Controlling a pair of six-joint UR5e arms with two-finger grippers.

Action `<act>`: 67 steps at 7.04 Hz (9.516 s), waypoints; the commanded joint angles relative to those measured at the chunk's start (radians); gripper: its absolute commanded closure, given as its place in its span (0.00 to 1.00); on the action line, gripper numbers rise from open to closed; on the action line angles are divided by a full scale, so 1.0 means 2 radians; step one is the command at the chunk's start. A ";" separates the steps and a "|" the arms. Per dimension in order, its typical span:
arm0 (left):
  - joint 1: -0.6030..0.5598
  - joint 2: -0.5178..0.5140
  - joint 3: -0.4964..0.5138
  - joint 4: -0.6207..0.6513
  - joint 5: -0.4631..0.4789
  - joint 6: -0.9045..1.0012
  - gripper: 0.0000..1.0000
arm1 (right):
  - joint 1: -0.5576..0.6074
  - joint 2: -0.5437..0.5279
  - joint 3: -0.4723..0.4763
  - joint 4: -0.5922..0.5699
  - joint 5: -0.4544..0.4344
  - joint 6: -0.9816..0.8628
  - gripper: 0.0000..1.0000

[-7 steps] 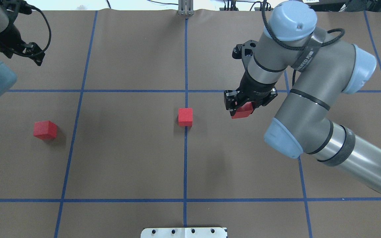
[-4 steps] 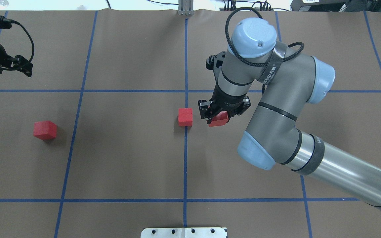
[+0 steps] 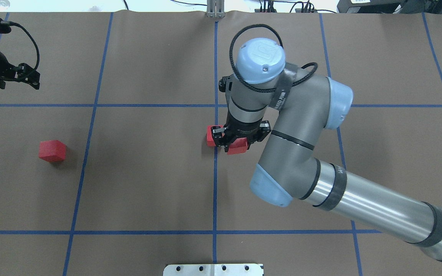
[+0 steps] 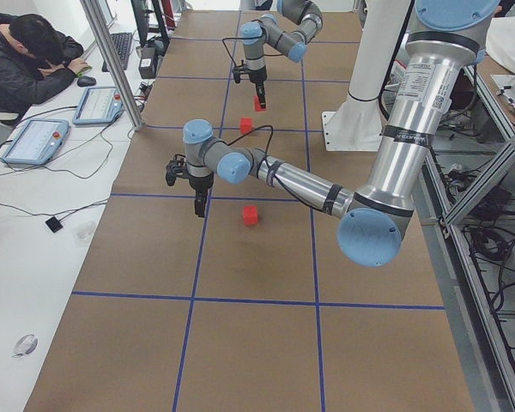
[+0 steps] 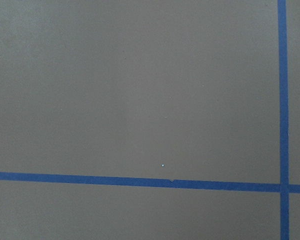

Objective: Form red blocks into L shape at center
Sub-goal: 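Carry the red cube toward the center cube with the right gripper, then set the red cube down against the center cube's far side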

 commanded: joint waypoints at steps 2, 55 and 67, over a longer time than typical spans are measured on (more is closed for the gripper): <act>0.000 -0.002 0.000 0.000 -0.001 0.000 0.00 | -0.010 0.016 -0.074 0.069 -0.001 0.038 1.00; 0.002 -0.020 0.013 0.001 -0.001 -0.002 0.00 | -0.007 -0.018 -0.075 0.115 -0.038 0.073 1.00; 0.002 -0.021 0.013 0.001 -0.001 -0.002 0.00 | -0.007 -0.020 -0.075 0.126 -0.049 0.072 0.35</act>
